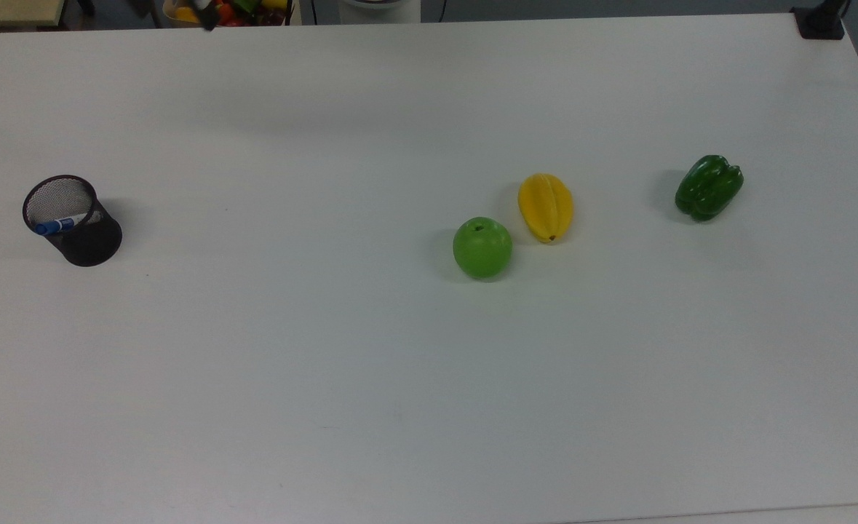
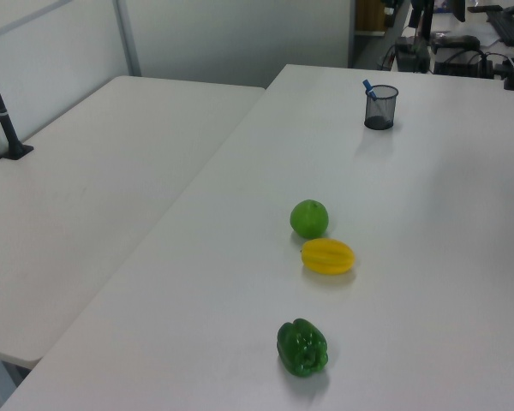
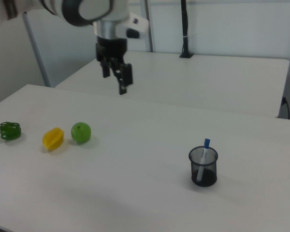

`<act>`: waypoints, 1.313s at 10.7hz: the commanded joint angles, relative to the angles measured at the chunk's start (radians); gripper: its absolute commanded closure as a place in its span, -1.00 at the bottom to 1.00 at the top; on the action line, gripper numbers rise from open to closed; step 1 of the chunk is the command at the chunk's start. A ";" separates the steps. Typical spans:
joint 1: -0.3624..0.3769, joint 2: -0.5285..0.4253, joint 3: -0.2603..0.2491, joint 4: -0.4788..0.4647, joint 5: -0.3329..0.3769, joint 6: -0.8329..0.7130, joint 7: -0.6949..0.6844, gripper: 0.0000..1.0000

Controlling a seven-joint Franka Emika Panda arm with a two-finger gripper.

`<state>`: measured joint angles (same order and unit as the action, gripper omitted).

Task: Place marker

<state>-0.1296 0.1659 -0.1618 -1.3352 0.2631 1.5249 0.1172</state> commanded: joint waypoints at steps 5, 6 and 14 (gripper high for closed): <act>0.043 -0.196 0.188 -0.145 -0.215 -0.022 0.046 -1.00; 0.077 -0.206 0.179 -0.169 -0.232 0.003 -0.009 -1.00; 0.240 -0.246 0.021 -0.312 -0.217 0.247 -0.335 -1.00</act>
<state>0.0614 -0.0447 -0.1004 -1.5889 0.0433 1.7259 -0.1559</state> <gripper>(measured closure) 0.000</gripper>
